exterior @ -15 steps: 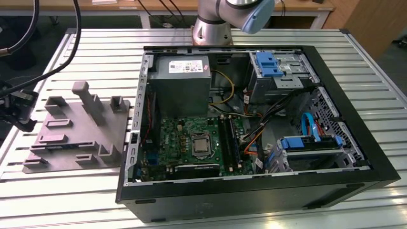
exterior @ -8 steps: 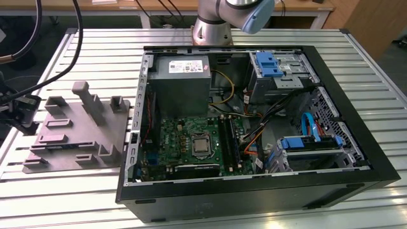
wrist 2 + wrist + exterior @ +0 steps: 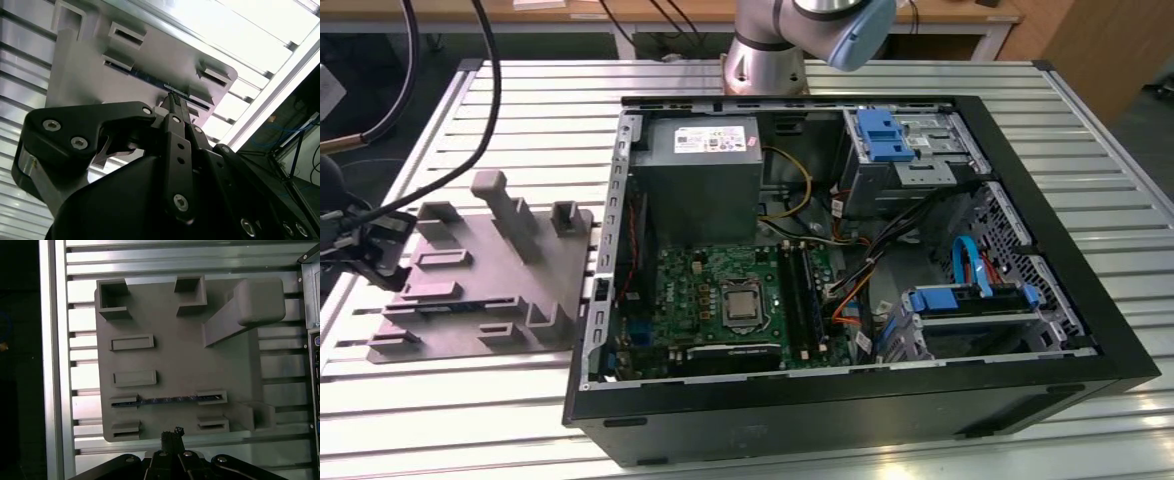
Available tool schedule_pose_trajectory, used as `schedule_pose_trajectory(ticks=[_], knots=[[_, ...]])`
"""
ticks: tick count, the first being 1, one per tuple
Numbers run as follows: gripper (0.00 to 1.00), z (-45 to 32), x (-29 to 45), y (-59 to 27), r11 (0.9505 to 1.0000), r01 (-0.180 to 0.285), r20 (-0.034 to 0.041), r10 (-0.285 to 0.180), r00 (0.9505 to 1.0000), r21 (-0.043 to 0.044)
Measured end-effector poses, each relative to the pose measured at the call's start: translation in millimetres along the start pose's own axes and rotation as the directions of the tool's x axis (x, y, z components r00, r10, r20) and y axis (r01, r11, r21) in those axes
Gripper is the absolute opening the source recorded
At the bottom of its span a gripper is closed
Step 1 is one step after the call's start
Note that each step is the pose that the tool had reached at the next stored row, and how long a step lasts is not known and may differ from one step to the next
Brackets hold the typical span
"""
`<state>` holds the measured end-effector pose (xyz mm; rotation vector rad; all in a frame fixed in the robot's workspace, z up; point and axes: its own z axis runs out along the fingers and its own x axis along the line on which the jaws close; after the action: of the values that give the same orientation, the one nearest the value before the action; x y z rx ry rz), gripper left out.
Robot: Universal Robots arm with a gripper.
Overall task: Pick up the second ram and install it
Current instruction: 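Reach for the second ram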
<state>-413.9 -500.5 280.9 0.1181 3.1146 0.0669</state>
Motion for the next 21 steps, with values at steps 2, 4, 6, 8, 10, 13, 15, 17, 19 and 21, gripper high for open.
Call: schedule_pose_trajectory(ticks=[2,4,6,8,10,13,15,17,19,21], knots=[[0.11,0.6,0.0,0.0,1.0000,0.000,-0.0001,0.000,1.0000,0.0001],[0.11,0.6,0.0,0.0,1.0000,0.000,-0.0002,0.000,1.0000,0.0002],[0.11,0.8,0.0,0.0,1.0000,0.000,0.0000,0.000,1.0000,0.0001],[0.11,0.8,0.0,0.0,1.0000,0.000,0.0000,0.000,1.0000,0.0002],[0.11,1.7,0.0,0.0,1.0000,0.000,0.0003,0.000,1.0000,-0.0002],[0.11,4.7,0.1,-0.2,1.0000,0.000,0.0001,0.000,1.0000,0.0014],[0.11,7.9,0.1,-0.3,1.0000,0.000,0.0001,0.000,1.0000,0.0017],[0.11,11.4,0.2,-0.5,1.0000,0.000,0.0003,0.000,1.0000,0.0029],[0.11,15.1,0.1,-0.6,1.0000,0.000,0.0004,0.000,1.0000,0.0047],[0.11,18.8,0.1,-0.8,1.0000,0.000,0.0005,0.000,1.0000,0.0063]])
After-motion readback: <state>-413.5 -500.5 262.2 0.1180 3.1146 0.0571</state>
